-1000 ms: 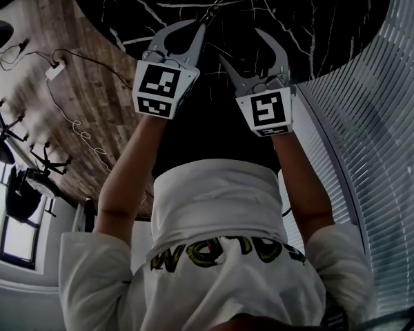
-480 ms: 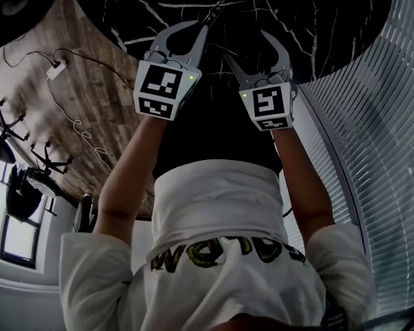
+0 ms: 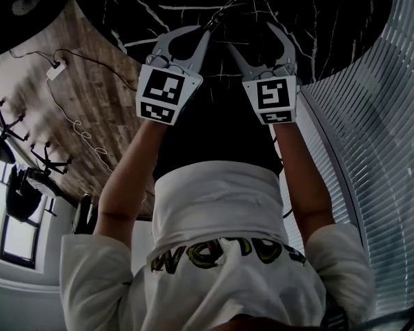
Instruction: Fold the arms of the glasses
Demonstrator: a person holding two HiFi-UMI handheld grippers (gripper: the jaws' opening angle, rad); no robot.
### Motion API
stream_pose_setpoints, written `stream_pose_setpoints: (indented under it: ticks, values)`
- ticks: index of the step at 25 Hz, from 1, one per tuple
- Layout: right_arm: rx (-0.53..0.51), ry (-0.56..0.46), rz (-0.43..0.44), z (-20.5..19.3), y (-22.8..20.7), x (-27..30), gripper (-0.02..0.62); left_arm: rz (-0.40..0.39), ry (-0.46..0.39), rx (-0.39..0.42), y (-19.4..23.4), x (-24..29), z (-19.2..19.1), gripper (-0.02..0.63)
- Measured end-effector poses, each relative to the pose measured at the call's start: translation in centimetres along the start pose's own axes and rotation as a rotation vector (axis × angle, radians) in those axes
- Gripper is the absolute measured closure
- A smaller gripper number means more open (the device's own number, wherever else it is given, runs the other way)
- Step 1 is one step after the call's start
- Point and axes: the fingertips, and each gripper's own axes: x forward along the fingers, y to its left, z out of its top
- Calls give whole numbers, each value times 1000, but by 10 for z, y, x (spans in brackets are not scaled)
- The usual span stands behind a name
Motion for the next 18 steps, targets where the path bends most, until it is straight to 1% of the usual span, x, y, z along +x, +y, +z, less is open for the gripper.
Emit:
stream_pose_setpoints:
  ticks: [18]
  values:
    - [-1,-7,-23,21,-13,13,262,-54,34,38,-23,2,-4,601]
